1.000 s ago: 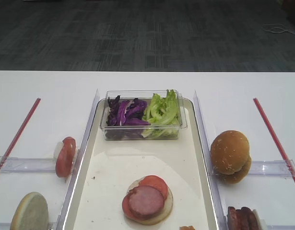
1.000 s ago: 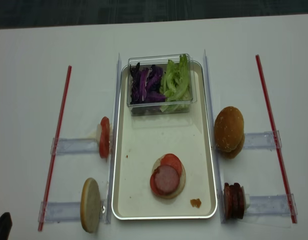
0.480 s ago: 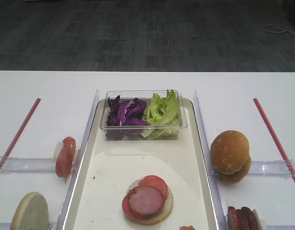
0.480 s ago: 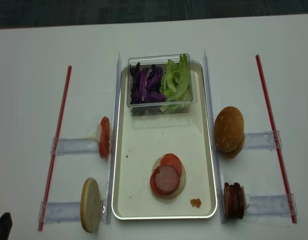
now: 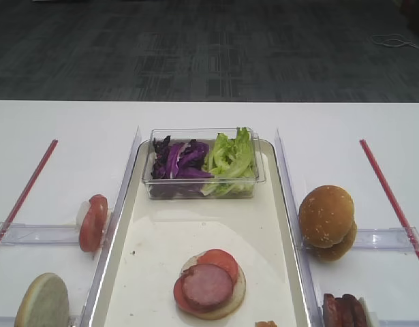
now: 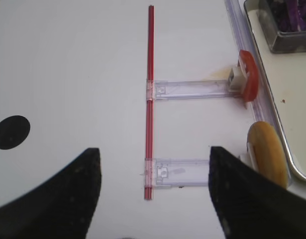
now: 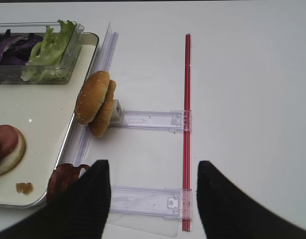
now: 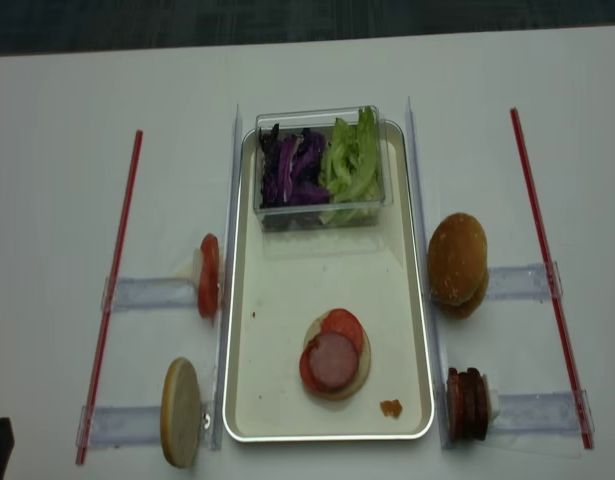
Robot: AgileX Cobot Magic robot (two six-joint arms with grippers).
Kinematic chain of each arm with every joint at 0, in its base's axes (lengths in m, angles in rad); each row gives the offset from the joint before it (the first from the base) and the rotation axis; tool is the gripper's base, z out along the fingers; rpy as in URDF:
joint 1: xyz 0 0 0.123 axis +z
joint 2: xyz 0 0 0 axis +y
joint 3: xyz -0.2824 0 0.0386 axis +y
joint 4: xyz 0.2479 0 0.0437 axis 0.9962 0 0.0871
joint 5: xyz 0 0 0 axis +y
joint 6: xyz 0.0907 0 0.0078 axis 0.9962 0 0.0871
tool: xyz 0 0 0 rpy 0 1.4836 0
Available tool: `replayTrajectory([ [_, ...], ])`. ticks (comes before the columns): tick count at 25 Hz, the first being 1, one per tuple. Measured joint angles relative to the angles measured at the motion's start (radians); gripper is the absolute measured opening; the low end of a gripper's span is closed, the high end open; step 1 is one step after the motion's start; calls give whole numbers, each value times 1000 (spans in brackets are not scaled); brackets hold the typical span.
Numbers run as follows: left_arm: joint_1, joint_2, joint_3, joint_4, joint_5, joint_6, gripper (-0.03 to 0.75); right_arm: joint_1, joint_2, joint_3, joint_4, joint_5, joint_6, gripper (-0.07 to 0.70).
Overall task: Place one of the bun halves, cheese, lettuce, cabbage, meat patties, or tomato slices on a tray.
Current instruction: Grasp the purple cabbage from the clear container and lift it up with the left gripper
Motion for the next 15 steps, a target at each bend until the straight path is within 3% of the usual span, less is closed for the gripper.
replayTrajectory([
  [15, -9, 247, -66, 1, -36, -46, 472, 0, 0, 0, -2, 0, 0, 401],
])
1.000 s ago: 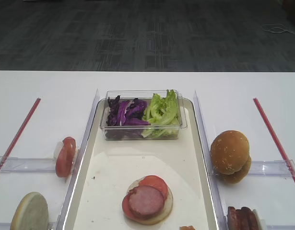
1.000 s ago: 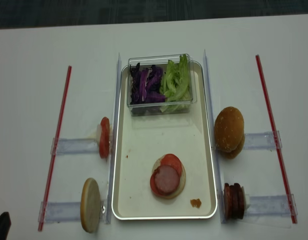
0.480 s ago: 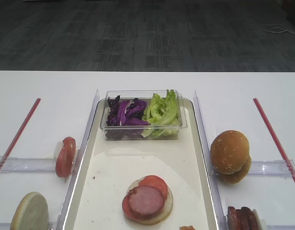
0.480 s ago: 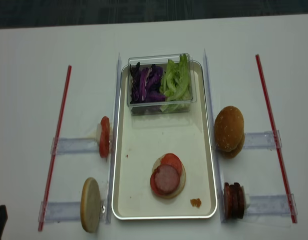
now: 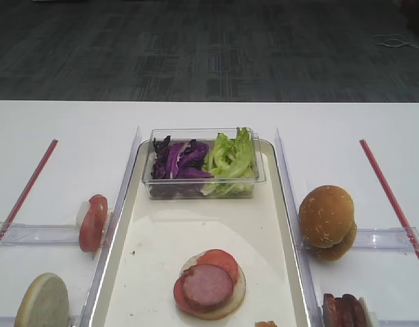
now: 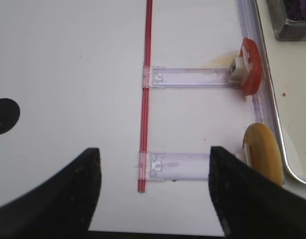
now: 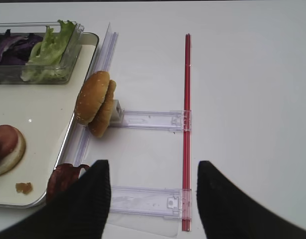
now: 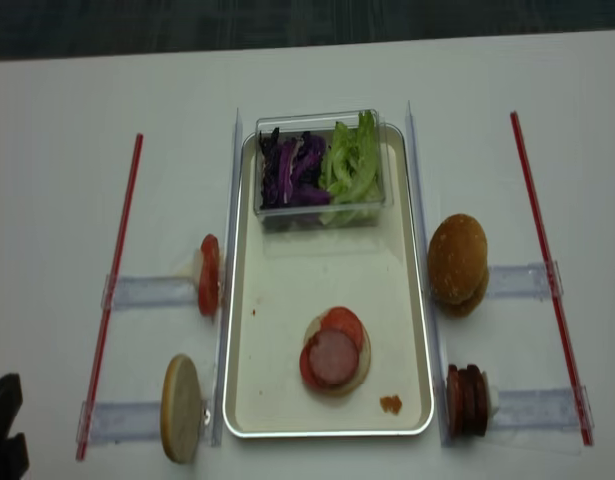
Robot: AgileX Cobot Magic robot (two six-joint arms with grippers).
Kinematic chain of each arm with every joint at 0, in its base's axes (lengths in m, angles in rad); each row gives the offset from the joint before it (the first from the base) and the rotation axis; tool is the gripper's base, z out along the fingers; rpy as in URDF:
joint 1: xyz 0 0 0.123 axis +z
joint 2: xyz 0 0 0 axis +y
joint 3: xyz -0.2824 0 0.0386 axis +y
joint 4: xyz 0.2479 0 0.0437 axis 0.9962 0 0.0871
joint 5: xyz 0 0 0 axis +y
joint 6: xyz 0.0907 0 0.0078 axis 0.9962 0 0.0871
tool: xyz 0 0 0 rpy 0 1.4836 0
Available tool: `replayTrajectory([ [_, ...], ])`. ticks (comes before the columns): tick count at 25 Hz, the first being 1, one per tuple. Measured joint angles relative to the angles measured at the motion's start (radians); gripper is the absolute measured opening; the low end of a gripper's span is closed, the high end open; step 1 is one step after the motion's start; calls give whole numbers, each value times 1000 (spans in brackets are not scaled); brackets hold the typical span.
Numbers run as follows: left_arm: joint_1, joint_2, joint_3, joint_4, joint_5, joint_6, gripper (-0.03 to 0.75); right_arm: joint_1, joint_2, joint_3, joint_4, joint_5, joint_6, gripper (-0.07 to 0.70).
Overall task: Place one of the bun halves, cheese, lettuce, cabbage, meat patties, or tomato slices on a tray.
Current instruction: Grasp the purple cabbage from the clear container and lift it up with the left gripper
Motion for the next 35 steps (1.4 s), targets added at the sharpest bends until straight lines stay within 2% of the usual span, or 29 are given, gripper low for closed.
replayTrajectory([
  [26, 0, 481, -161, 0, -33, -2, 472, 0, 0, 0, 0, 0, 0, 401],
  [35, 0, 616, -221, 0, -82, 0, 472, 0, 0, 0, 0, 0, 2, 401],
])
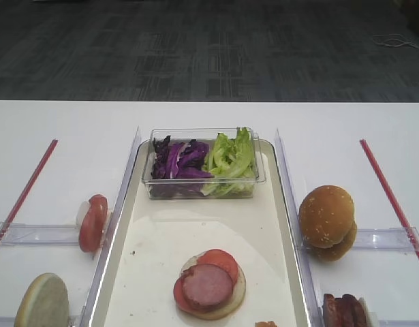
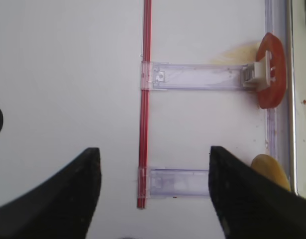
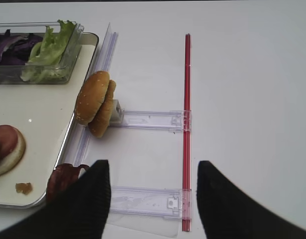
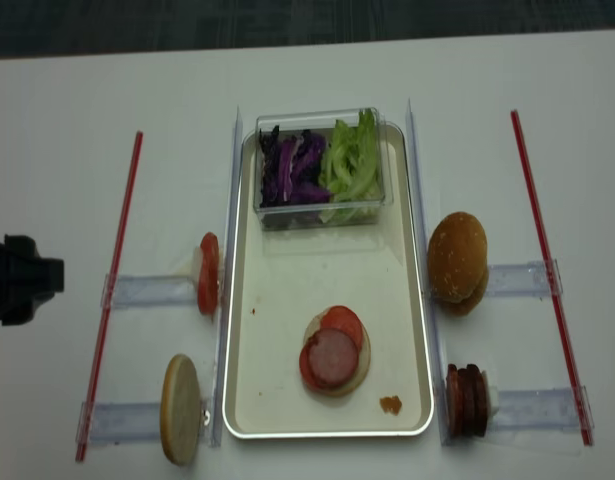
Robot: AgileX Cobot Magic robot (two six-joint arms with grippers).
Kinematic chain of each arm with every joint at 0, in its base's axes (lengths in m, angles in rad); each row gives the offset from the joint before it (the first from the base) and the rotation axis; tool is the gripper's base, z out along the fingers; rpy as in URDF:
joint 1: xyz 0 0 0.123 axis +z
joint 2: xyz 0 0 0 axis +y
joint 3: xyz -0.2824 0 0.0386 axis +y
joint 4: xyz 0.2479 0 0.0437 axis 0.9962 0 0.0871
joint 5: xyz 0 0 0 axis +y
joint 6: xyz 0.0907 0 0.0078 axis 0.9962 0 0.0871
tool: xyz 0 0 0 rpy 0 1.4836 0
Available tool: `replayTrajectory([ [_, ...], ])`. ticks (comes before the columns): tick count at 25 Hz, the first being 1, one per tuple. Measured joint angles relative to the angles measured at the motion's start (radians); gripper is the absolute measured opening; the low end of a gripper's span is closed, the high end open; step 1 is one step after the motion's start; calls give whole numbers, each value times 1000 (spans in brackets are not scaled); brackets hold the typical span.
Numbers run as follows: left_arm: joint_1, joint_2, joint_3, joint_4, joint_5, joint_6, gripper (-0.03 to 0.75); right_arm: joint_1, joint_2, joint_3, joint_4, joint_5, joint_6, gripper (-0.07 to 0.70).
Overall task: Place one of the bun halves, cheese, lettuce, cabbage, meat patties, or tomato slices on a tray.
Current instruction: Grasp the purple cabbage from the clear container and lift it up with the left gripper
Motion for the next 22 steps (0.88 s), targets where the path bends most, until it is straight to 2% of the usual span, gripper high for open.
replayTrajectory([
  [22, 0, 322, -205, -24, -14, 20, 472, 0, 0, 0, 0, 2, 2, 401],
])
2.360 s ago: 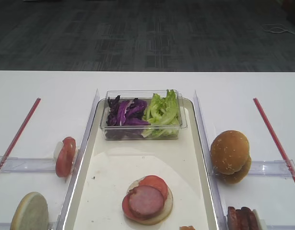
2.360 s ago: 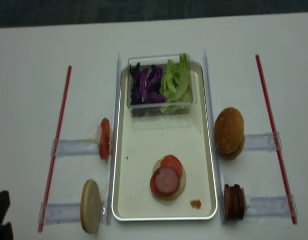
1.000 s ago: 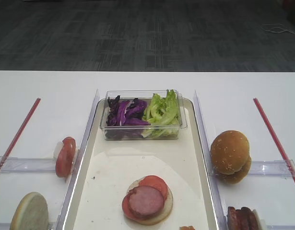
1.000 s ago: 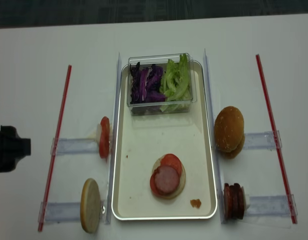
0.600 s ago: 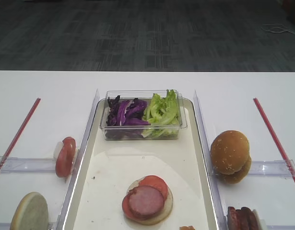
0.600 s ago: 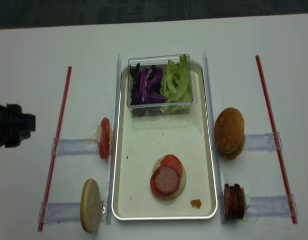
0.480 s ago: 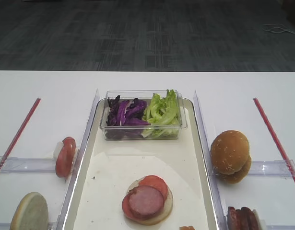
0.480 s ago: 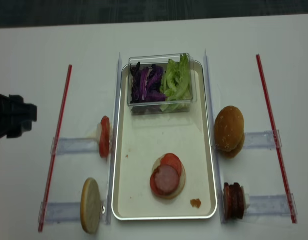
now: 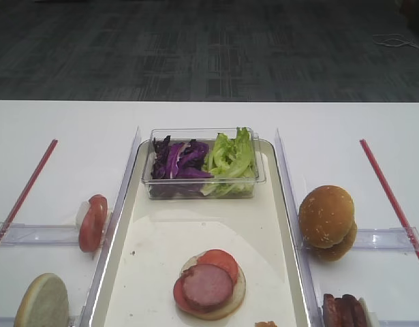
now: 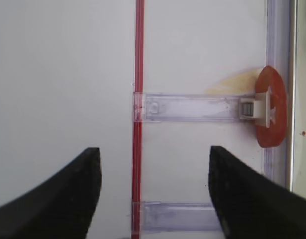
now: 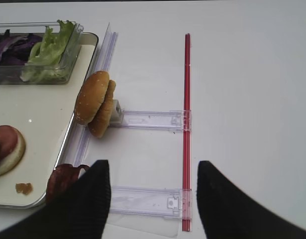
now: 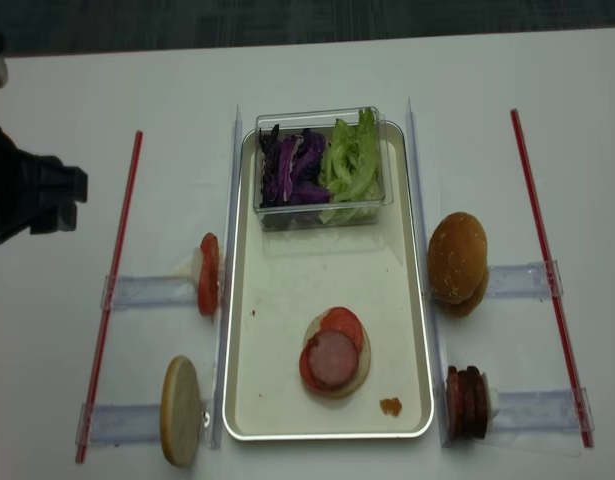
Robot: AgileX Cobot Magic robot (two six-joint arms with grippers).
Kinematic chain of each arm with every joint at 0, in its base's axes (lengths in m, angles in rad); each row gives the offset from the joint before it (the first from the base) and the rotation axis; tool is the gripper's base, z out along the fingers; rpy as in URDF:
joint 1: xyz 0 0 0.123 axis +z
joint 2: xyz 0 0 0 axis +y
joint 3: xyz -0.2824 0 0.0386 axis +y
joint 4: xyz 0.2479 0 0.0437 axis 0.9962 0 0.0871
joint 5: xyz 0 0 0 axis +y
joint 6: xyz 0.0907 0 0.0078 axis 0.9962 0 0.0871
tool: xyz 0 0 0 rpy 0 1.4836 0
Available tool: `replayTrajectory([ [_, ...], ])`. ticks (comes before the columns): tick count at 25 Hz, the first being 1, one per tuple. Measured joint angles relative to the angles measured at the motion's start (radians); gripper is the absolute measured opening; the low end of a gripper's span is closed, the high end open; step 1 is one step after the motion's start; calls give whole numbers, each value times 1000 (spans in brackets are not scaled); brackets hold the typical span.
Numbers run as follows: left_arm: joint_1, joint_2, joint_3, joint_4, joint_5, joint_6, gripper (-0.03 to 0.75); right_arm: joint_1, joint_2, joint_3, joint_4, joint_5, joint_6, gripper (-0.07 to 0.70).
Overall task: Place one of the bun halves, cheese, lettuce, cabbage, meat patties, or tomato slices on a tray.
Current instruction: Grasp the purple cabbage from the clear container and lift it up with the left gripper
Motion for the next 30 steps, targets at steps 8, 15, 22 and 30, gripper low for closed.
replayTrajectory([
  [8, -2, 116, -86, -26, 7, 20, 472, 0, 0, 0, 0, 0, 0, 401],
  [15, -2, 234, -168, -28, 38, 22, 472, 0, 0, 0, 0, 0, 0, 401],
  [22, -2, 321, -244, -28, 40, 27, 469, 0, 0, 0, 0, 0, 0, 401],
  [30, -2, 416, -328, -28, 44, 31, 441, 0, 0, 0, 0, 0, 0, 401],
])
